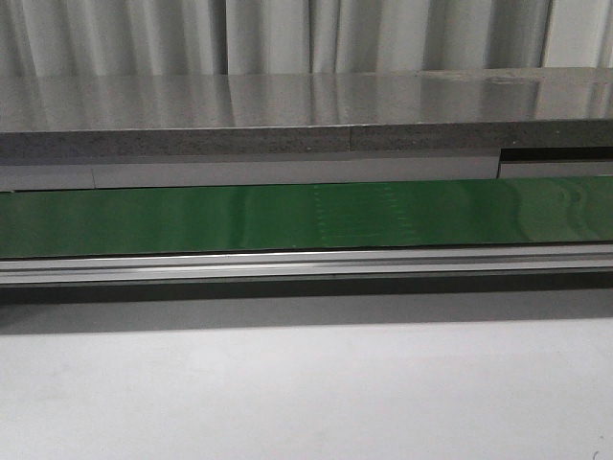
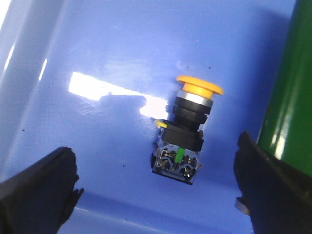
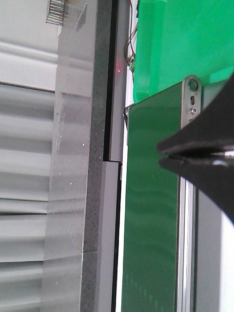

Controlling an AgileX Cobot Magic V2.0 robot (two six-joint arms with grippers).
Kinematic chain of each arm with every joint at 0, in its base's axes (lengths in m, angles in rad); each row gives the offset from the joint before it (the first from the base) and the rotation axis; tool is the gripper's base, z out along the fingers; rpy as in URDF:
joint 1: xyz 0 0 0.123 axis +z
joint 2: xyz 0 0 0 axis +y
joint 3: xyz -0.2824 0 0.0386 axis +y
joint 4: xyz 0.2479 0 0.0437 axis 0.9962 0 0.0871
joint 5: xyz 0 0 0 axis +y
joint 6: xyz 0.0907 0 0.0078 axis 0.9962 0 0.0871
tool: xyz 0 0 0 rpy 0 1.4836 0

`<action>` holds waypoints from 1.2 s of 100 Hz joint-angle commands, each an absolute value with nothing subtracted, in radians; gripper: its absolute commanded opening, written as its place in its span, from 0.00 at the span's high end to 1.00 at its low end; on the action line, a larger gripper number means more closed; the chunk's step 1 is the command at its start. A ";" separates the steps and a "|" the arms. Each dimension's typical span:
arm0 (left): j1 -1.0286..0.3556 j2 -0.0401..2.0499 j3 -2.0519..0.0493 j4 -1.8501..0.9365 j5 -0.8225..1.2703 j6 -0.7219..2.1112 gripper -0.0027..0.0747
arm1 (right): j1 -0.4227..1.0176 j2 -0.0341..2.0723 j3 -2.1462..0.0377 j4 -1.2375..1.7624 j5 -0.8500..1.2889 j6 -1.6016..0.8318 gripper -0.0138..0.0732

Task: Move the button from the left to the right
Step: 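Lower the left gripper and close it around the yellow button's base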

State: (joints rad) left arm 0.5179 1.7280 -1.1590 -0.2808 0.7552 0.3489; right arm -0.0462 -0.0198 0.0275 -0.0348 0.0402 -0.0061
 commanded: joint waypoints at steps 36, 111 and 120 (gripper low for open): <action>0.519 1.782 -1.197 -0.355 0.690 0.397 0.15 | -0.049 -0.026 0.008 -0.043 -0.048 -0.008 0.97; 0.460 1.916 -1.270 -0.319 0.687 0.399 0.27 | -0.049 -0.026 0.008 -0.043 -0.048 -0.008 0.97; 0.460 1.922 -1.270 -0.314 0.687 0.399 0.31 | -0.049 -0.026 0.008 -0.043 -0.048 -0.008 0.97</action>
